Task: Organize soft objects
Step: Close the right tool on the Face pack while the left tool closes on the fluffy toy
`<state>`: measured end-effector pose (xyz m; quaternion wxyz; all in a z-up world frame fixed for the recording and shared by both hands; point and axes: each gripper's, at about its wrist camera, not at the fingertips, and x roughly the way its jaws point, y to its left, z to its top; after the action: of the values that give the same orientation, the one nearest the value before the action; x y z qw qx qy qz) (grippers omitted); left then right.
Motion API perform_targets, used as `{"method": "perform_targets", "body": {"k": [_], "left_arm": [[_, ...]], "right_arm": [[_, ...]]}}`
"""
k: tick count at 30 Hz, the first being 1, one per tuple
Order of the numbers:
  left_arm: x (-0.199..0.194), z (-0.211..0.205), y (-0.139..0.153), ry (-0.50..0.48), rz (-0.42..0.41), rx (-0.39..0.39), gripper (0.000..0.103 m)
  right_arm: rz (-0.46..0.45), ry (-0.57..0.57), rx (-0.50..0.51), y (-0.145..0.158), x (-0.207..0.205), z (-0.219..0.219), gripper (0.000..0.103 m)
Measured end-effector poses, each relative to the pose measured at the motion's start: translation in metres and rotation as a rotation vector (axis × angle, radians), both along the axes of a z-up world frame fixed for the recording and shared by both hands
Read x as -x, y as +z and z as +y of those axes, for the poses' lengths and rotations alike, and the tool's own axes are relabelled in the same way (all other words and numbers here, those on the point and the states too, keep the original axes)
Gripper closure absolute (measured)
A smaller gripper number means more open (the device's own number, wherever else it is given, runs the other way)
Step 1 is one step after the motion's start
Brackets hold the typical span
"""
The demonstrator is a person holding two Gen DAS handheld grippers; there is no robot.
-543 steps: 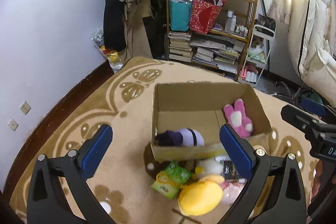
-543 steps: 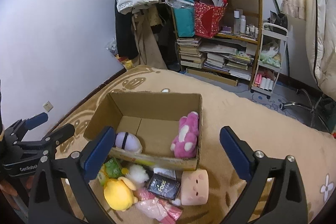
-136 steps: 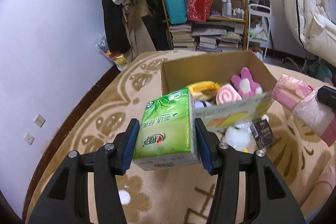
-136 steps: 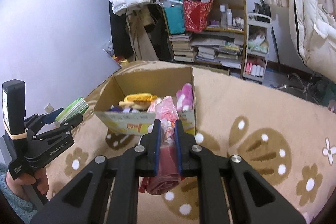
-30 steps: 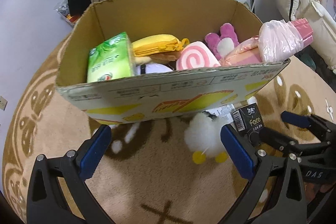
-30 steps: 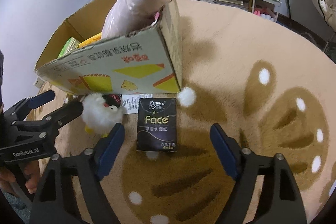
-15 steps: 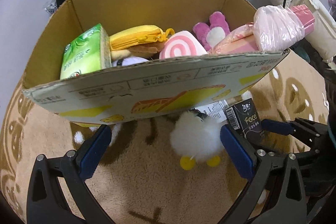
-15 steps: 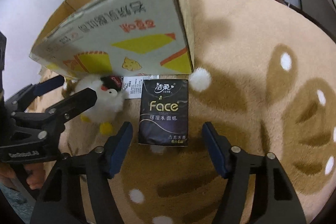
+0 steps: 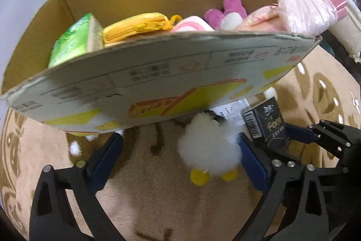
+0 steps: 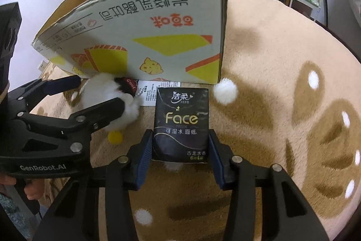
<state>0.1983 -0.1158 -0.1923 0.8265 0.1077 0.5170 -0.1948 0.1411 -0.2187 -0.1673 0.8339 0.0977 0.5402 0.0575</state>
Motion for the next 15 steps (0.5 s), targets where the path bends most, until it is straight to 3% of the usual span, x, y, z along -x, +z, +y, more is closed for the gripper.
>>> {"method": "perform_targets", "body": {"k": [8,13,15], "left_arm": [[0.004,-0.02,-0.01,-0.033,0.022,-0.005,0.027],[0.004,-0.025,-0.018,-0.03,0.027,-0.033,0.058],[0.004,-0.025,-0.018,-0.031,0.029,-0.035,0.063]], "right_arm": [[-0.01,0.021,0.046,-0.002,0.011,0.004,0.054],[-0.012,0.012,0.048,0.0,0.014,0.008,0.054],[-0.01,0.008,0.053,0.001,0.011,0.009,0.054]]}}
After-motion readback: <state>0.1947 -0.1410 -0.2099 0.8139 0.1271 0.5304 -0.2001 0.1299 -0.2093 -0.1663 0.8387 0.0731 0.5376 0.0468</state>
